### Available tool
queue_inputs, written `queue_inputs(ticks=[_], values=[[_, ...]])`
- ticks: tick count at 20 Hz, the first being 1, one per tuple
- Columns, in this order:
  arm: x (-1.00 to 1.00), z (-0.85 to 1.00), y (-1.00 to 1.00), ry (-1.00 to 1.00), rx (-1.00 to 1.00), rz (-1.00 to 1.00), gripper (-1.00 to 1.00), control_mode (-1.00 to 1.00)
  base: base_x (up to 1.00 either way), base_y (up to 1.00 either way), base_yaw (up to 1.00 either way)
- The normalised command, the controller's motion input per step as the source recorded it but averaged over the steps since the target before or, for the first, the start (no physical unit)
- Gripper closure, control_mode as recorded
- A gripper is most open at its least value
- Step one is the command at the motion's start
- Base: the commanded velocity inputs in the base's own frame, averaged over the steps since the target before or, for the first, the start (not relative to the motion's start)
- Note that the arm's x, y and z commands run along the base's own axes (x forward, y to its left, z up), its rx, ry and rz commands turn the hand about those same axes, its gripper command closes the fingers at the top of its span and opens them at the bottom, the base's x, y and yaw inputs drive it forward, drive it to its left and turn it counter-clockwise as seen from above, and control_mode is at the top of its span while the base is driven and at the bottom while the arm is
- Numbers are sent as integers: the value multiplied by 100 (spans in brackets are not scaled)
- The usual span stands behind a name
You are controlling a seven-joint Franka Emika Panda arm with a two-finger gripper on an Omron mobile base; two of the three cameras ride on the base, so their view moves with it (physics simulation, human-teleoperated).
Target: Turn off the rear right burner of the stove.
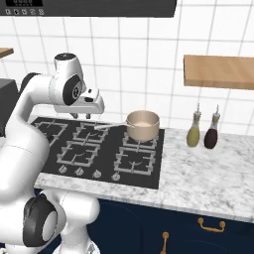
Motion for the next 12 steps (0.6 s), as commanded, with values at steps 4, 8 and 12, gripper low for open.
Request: queue_inputs(ticks=[4,8,12], values=[[0,4,0,0,0,0,-100,-100,0,0,0],[0,0,0,0,0,0,-100,-100,0,0,0],[-2,0,1,0,-1,0,-100,-100,0,0,0]])
